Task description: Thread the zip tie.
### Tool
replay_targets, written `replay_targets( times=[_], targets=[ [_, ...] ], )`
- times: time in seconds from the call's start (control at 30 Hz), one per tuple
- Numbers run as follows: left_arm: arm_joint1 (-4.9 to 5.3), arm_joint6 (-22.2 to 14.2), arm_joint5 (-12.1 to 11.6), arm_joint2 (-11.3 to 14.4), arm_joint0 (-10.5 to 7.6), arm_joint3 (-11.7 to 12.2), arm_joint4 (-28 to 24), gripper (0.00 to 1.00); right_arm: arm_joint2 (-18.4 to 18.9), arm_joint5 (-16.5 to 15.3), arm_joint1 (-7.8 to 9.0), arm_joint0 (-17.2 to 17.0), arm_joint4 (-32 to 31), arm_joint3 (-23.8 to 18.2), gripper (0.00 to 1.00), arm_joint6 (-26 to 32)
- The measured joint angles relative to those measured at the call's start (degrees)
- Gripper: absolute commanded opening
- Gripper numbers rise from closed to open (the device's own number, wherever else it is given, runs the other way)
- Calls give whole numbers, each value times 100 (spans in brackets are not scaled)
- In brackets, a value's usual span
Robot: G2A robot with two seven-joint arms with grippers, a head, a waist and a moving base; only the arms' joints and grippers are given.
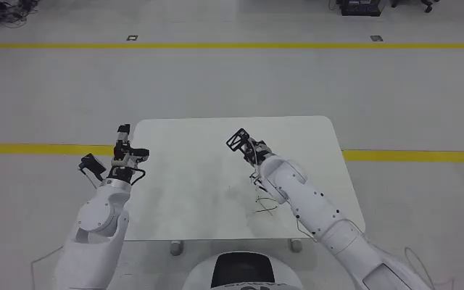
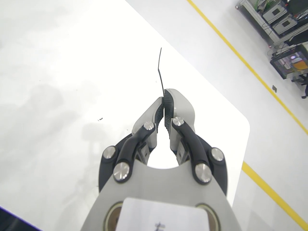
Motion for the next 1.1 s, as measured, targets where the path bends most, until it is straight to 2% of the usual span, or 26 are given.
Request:
replay_targets(
  times=[0.07,0.17,0.23,0.27,0.3,0.37,0.57,0.67,0.7,0.8,0.9,0.97,1.03,1.1],
  targets=[
    [38,-505,137,-122,-13,15,16,100,-94,-92,22,97,-32,77,0,-174],
    [116,-1368,378,-386,-52,51,113,100,-441,-150,126,431,-14,297,0,-481],
    [173,-1859,502,-554,-145,91,350,100,-853,-39,238,768,-13,490,0,-793],
    [189,-1976,442,-625,-203,99,512,100,-1072,95,291,930,-13,589,0,-904],
    [197,-1986,251,-674,-246,116,722,100,-1312,292,332,1071,-14,671,0,-967],
    [196,-1856,79,-681,-252,125,794,100,-1385,359,338,1096,-14,690,0,-970],
    [191,-1817,130,-628,-262,150,706,100,-1329,287,343,1098,-14,673,0,-1041],
    [214,-2369,473,-550,-367,220,444,100,-1568,344,420,1295,-14,812,0,-1496],
    [238,-2671,617,-543,-425,244,458,100,-1792,427,476,1481,-14,903,0,-1617],
    [273,-3220,862,-507,-561,334,497,100,-2536,861,631,1986,-14,1068,0,-1872],
    [310,-3604,1084,-445,-741,380,532,100,-3379,1355,766,2498,-14,1142,0,-2036],
    [331,-3780,1109,-379,-873,391,664,100,-3776,1573,819,2708,-14,1097,0,-2093],
    [340,-3847,983,-317,-984,413,741,100,-3809,1621,840,2743,-14,1067,0,-2121],
    [340,-3839,957,-310,-993,418,749,100,-3758,1611,838,2732,-14,1068,0,-2120]
  ],
)
